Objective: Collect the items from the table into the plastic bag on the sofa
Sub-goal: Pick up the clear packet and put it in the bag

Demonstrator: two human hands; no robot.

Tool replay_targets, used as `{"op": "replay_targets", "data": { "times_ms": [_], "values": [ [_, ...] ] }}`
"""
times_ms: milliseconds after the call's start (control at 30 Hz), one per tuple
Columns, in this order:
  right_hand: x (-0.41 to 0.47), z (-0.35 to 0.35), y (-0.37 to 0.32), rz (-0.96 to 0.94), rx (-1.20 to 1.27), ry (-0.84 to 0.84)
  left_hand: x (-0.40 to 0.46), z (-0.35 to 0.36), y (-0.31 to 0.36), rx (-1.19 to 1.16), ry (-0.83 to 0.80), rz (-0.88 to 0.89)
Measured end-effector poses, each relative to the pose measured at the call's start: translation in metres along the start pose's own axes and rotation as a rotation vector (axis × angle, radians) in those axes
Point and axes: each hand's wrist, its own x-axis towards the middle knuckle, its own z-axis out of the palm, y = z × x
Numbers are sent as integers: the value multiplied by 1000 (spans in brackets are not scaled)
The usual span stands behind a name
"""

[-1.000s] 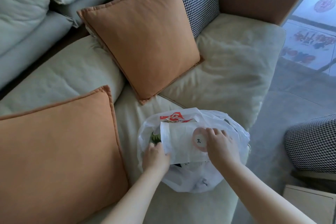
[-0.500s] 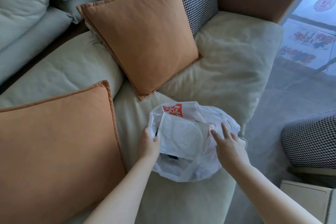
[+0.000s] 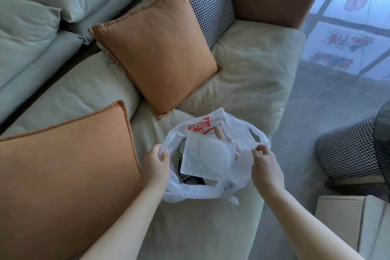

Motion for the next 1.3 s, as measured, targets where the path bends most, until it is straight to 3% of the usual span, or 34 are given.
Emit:
{"op": "replay_targets", "data": {
  "times_ms": [133,367,467,567,733,1300],
  "values": [
    [-25,-18,20,-58,-137,-33,-19,-3,1,54,14,-17],
    [-50,-13,52,-147,-69,-85,-42,12,12,346,-55,26],
    [-68,-16,74,-171,-71,-81,-64,14,22,561,-6,104],
    [-88,-25,105,-145,-71,-103,-97,24,38,594,-8,287],
    [-128,-34,169,-26,-12,-112,-173,69,72,487,-269,474],
    [-284,11,416,476,155,-84,-402,240,104,805,-744,787]
  ]
}}
